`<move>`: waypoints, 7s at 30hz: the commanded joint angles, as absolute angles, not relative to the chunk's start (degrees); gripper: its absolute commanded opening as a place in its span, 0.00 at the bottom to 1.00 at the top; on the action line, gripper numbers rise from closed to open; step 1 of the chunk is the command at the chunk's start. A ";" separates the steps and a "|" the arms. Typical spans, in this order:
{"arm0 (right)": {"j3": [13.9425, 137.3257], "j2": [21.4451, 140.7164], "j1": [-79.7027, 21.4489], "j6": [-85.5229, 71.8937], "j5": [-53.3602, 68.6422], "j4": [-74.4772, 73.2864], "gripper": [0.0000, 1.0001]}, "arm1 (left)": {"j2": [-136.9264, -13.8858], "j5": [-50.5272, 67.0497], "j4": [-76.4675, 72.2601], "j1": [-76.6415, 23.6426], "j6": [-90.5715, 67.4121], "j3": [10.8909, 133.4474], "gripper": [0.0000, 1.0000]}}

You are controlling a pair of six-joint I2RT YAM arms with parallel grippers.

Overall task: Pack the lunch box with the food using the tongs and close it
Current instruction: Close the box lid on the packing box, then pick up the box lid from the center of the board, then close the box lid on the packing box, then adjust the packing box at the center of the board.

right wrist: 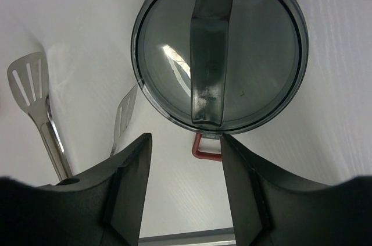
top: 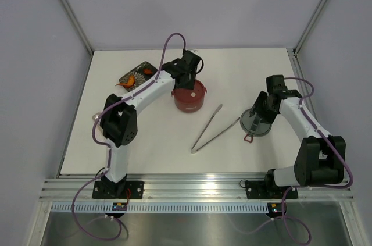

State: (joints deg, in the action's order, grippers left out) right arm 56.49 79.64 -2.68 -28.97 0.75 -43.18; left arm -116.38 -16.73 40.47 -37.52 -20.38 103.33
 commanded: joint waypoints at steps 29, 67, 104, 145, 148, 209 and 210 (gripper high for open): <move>65.92 87.37 -3.43 -25.49 -6.94 -43.50 0.00 | -132.09 5.44 38.76 -19.78 -24.87 124.80 0.45; 97.36 97.46 -31.81 -44.12 -10.10 -54.49 0.00 | -102.67 7.99 20.66 -28.12 -36.39 72.87 0.37; 117.50 113.98 -34.28 -50.71 -12.65 -69.95 0.00 | -114.97 19.51 16.27 -24.87 -40.60 84.40 0.37; 121.46 125.16 -35.77 -52.91 -12.48 -79.89 0.00 | -103.45 6.33 23.82 -24.35 -37.00 78.40 0.37; 122.08 125.77 -36.30 -52.73 -11.52 -79.63 0.00 | -103.71 6.77 23.82 -24.35 -37.09 78.22 0.37; 106.17 109.87 -37.88 -45.71 -6.85 -55.90 0.68 | -103.97 9.49 18.89 -23.38 -37.35 77.60 0.33; 106.00 107.69 -37.97 -45.36 -7.20 -55.72 0.72 | -104.58 9.49 19.16 -23.20 -37.27 79.17 0.33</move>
